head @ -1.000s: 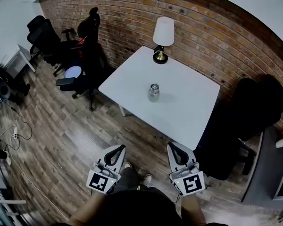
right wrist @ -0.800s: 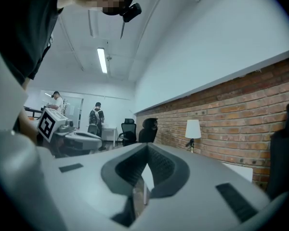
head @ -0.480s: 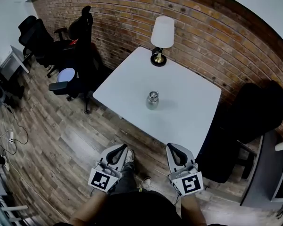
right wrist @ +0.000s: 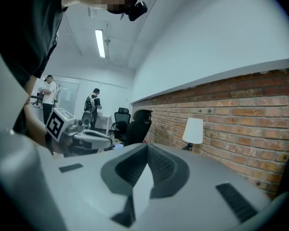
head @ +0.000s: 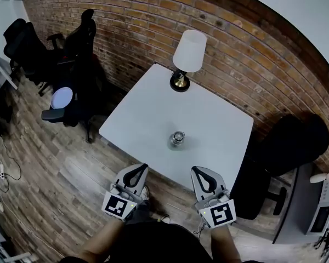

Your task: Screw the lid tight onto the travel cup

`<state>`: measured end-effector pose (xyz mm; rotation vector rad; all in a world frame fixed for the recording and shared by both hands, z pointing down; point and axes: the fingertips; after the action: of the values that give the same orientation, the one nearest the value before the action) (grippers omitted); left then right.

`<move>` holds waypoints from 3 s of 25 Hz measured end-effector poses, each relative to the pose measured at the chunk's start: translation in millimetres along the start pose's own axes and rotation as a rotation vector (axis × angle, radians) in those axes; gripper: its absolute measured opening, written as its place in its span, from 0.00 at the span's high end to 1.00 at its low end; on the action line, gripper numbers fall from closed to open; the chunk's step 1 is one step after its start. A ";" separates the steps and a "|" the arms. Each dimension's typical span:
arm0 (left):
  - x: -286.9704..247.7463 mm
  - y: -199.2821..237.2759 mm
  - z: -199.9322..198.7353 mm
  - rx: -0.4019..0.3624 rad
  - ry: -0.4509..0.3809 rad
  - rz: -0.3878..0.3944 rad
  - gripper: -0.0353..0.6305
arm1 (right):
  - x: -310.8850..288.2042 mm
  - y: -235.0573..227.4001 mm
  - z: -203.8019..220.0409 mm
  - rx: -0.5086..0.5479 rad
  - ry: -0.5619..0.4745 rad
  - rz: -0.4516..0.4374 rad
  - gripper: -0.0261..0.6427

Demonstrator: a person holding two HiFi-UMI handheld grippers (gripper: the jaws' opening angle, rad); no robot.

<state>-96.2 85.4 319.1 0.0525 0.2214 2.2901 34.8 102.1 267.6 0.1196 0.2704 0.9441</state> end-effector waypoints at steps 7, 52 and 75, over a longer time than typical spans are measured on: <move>-36.3 37.2 -1.4 0.036 0.020 0.104 0.91 | -49.3 -16.2 -7.8 0.014 0.052 0.053 0.94; -190.1 39.4 176.4 0.132 0.191 0.270 0.46 | -155.9 -52.2 143.5 0.072 0.112 -0.235 0.62; -218.3 24.0 183.2 -0.009 0.145 0.407 0.43 | -183.1 -39.8 183.8 -0.104 0.131 -0.486 0.54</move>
<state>51.7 -66.7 511.0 -0.0815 0.2971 2.7041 15.6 -66.8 467.6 -0.1021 0.3510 0.4809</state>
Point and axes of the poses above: the fingertips, and each gripper's own axes: x backward along the fingers, y to its left, z out of its underside, and after that the axes turned 4 degrees about x, right-handed
